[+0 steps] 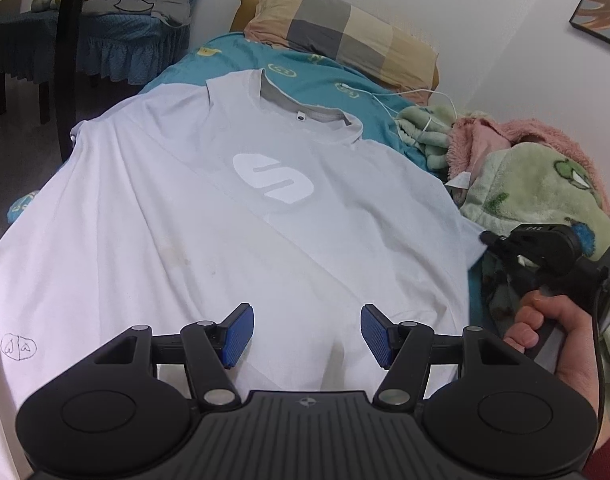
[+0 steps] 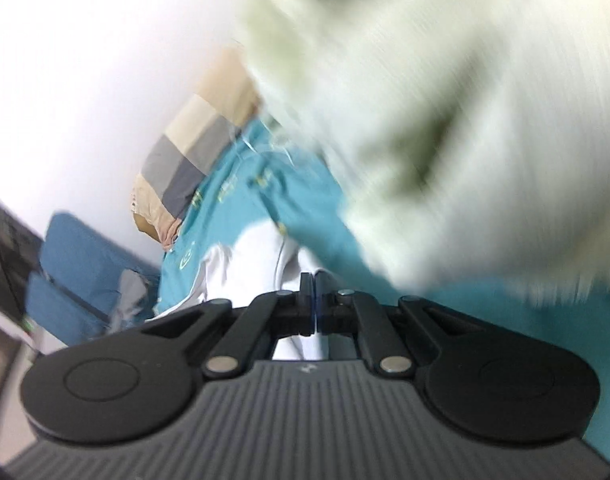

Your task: Fold clothes

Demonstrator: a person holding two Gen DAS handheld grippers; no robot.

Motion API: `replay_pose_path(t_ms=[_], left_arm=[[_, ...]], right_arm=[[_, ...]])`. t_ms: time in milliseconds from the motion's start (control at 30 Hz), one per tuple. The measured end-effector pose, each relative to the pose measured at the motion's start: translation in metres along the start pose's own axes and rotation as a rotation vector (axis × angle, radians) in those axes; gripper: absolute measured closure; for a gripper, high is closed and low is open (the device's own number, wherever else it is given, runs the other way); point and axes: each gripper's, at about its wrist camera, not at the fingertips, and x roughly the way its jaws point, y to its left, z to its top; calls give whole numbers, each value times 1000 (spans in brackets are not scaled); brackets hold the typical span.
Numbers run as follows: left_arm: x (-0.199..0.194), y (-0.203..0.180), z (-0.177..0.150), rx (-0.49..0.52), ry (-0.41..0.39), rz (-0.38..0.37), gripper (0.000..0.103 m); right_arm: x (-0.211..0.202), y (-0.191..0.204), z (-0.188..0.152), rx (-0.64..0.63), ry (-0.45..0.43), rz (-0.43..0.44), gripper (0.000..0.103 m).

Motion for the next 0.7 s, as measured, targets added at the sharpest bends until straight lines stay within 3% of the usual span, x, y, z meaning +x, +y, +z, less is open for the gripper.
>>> replay_pose_path(t_ms=[367,467,567,700], left_arm=[[-23,7,28,6,-107,-28,41],[-32,19,41,-4,-149,-35,41],[-39,37,53,-20,-194,-1,41],[-46,67,65,-53,-234,70,41]], right_arm=[[-6,59,32,-538,-137,-136,100],[-14,88,15,-706,-172,-89,100],[-15,134,-31,-914,-166,20,100],[6,179,-103,-1042,-5,160,99]])
